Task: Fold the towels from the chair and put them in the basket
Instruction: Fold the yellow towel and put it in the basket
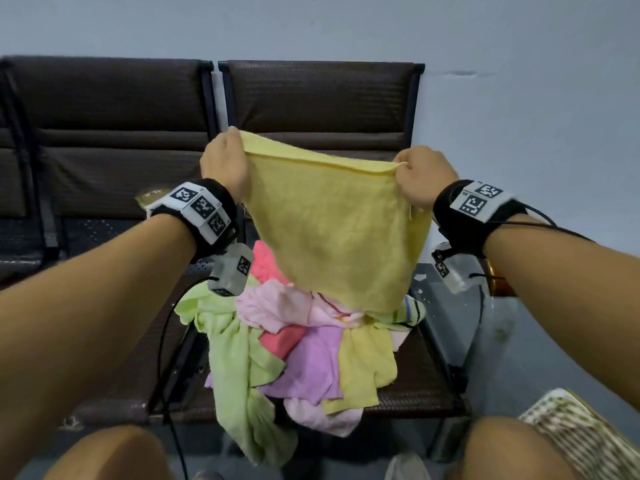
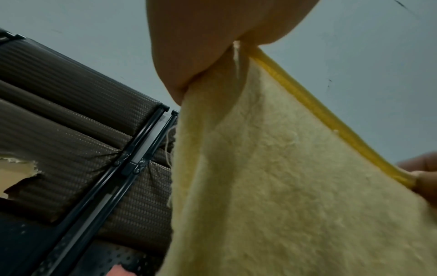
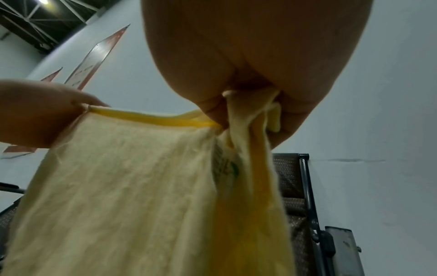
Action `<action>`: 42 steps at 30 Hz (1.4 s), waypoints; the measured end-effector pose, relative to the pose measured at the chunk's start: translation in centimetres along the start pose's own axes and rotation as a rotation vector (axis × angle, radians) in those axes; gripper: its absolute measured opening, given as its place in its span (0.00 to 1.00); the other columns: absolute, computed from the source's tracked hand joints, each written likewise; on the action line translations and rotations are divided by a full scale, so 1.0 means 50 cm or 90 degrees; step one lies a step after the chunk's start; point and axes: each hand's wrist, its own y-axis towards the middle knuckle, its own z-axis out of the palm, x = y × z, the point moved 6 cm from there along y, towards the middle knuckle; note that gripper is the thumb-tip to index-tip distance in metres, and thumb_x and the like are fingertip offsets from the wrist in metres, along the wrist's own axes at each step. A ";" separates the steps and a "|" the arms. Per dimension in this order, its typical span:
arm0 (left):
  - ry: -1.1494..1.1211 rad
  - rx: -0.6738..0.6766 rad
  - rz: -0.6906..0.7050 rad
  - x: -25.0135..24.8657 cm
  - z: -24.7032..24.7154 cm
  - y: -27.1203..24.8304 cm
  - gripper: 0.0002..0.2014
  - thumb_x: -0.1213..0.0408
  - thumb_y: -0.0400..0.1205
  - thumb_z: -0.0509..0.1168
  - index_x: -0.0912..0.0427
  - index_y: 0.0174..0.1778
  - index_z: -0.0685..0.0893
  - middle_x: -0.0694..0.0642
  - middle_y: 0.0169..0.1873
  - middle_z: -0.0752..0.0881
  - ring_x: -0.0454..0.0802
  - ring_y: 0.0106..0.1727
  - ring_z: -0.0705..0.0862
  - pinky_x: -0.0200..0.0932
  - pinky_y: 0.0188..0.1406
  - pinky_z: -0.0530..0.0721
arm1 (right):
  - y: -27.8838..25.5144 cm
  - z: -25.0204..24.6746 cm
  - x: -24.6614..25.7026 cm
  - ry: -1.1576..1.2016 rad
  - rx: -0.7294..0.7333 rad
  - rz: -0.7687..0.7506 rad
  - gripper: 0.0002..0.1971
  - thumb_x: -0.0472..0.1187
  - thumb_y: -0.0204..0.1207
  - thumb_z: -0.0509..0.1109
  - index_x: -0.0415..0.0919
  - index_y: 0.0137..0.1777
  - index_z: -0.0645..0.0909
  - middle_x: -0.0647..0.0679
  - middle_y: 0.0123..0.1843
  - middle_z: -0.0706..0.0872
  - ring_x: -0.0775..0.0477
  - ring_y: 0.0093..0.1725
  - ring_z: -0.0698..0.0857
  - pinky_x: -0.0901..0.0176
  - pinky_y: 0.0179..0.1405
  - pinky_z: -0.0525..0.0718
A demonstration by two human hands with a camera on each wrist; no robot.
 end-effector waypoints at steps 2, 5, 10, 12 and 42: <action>-0.024 0.081 0.004 0.002 0.022 -0.002 0.13 0.69 0.88 0.51 0.63 0.55 0.82 0.74 0.61 0.82 0.71 0.63 0.80 0.58 0.64 0.77 | -0.003 0.001 -0.003 -0.038 -0.004 0.002 0.16 0.35 0.76 0.58 0.48 0.51 0.86 0.38 0.55 0.88 0.33 0.55 0.85 0.52 0.53 0.80; 0.018 0.173 0.032 0.004 0.043 -0.017 0.12 0.74 0.78 0.60 0.51 0.36 0.72 0.64 0.43 0.81 0.64 0.50 0.81 0.52 0.51 0.78 | -0.005 -0.019 -0.013 -0.027 -0.063 0.034 0.15 0.35 0.76 0.57 0.45 0.51 0.86 0.38 0.55 0.88 0.33 0.55 0.84 0.49 0.53 0.82; -0.122 0.213 -0.049 0.040 0.043 -0.048 0.04 0.64 0.75 0.68 0.61 0.41 0.85 0.54 0.36 0.86 0.48 0.36 0.84 0.46 0.37 0.83 | -0.005 -0.006 -0.025 0.090 -0.011 0.065 0.16 0.43 0.81 0.57 0.38 0.34 0.78 0.43 0.36 0.79 0.38 0.43 0.80 0.52 0.39 0.73; -0.113 0.201 -0.070 0.075 0.040 -0.045 0.12 0.59 0.81 0.70 0.65 0.50 0.88 0.62 0.46 0.90 0.55 0.45 0.87 0.54 0.47 0.87 | -0.016 0.016 -0.031 0.122 0.063 0.062 0.19 0.52 0.81 0.62 0.40 0.34 0.79 0.45 0.33 0.80 0.42 0.37 0.80 0.54 0.34 0.75; -0.288 0.459 -0.185 -0.012 0.130 -0.208 0.28 0.71 0.66 0.61 0.71 0.65 0.81 0.64 0.47 0.81 0.57 0.45 0.78 0.46 0.44 0.76 | -0.109 0.095 0.126 0.578 0.379 0.091 0.22 0.23 0.81 0.58 0.34 0.72 0.80 0.36 0.61 0.86 0.42 0.55 0.85 0.51 0.57 0.87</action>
